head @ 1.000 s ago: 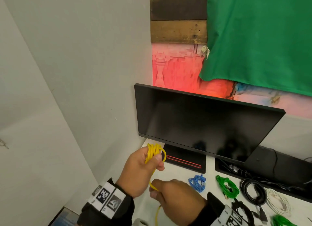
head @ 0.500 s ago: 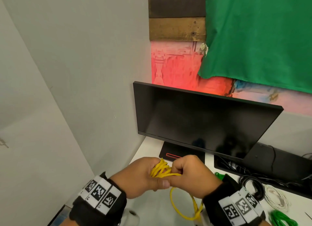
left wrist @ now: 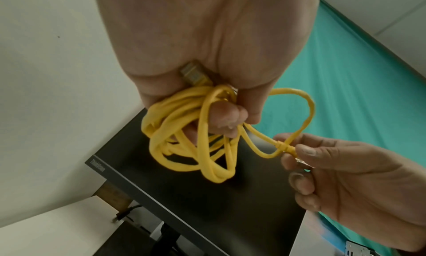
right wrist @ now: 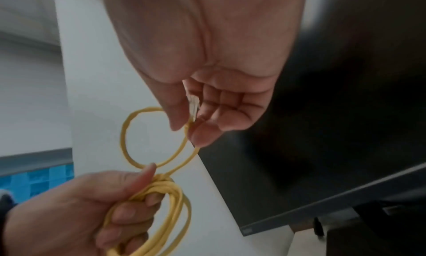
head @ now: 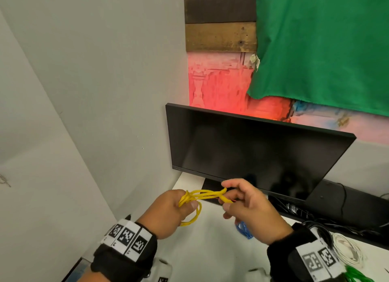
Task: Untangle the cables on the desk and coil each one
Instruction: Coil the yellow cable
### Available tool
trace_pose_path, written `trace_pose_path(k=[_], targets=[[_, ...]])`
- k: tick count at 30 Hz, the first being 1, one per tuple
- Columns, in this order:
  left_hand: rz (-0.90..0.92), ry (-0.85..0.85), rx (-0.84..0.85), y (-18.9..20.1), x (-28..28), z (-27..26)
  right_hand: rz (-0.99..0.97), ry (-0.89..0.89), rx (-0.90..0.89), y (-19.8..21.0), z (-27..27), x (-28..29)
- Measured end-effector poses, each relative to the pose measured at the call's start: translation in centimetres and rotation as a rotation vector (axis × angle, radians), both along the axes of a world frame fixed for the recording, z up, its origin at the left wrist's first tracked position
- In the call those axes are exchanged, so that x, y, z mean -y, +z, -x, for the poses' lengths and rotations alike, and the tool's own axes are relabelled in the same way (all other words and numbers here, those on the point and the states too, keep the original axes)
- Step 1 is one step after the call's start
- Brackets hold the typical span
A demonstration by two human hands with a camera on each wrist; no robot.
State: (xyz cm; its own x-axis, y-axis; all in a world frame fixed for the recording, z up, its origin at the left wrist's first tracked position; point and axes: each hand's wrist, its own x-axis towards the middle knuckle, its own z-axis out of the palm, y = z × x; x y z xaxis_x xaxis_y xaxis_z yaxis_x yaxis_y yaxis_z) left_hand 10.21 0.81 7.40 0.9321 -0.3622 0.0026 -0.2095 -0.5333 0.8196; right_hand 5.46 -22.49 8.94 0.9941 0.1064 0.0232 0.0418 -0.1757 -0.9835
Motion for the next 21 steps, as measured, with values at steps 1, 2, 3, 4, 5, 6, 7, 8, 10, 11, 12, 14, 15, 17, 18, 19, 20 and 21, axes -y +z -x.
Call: trace_pose_path(k=[1, 2, 3, 4, 5, 6, 7, 8, 10, 11, 12, 14, 15, 17, 18, 19, 20, 21], targets=[[-0.004, -0.003, -0.009, -0.1, 0.0, 0.0, 0.13, -0.013, 0.07, -0.1, 0.2, -0.2], [0.0, -0.004, -0.017, -0.3, -0.1, 0.0, 0.22, -0.025, 0.119, -0.1, 0.3, -0.3], [0.012, 0.002, -0.023, -0.4, -0.1, 0.0, 0.259, -0.044, 0.146, -0.1, 0.5, -0.3], [0.037, 0.023, -0.026, -0.5, -0.2, -0.1, 0.255, -0.064, 0.152, -0.1, 0.5, 0.0], [0.08, 0.066, -0.027, -0.6, -0.4, -0.2, 0.227, -0.076, 0.139, -0.1, 0.5, 0.5], [0.139, 0.131, -0.023, -0.5, -0.7, -0.5, 0.199, -0.075, 0.107, -0.1, 0.5, 1.3], [0.197, 0.206, -0.008, -0.3, -1.2, -0.8, 0.198, -0.062, 0.068, -0.2, 0.5, 2.3], [0.239, 0.28, 0.021, -0.2, -1.8, -1.3, 0.236, -0.037, 0.021, -0.4, 0.6, 3.5], [0.297, 0.403, 0.07, 0.1, -3.4, -2.5, 0.364, 0.03, -0.086, -1.4, 0.7, 6.0], [0.328, 0.441, 0.078, 0.3, -4.2, -3.0, 0.449, 0.044, -0.147, -2.0, 0.8, 7.1], [0.354, 0.457, 0.08, 0.4, -4.8, -3.4, 0.559, 0.036, -0.204, -2.8, 0.8, 7.8], [0.346, 0.423, 0.082, 0.5, -5.0, -3.5, 0.818, 0.004, -0.274, -4.3, 0.8, 8.3], [0.308, 0.387, 0.082, 0.5, -4.5, -3.2, 0.914, -0.015, -0.281, -4.7, 0.6, 8.1], [0.185, 0.318, 0.09, 0.0, -3.0, -2.6, 0.991, -0.11, -0.237, -4.7, 0.4, 6.5], [0.121, 0.296, 0.095, -0.2, -2.2, -2.3, 0.985, -0.19, -0.193, -4.3, 0.2, 5.6], [0.077, 0.28, 0.093, -0.4, -1.5, -2.1, 0.94, -0.283, -0.123, -3.8, 0.1, 4.7], [0.035, 0.268, 0.091, -0.6, -0.9, -1.9, 0.854, -0.382, -0.016, -3.1, 0.1, 3.8], [-0.018, 0.255, 0.103, -0.6, -0.4, -1.7, 0.74, -0.473, 0.132, -2.3, 0.3, 2.8]])
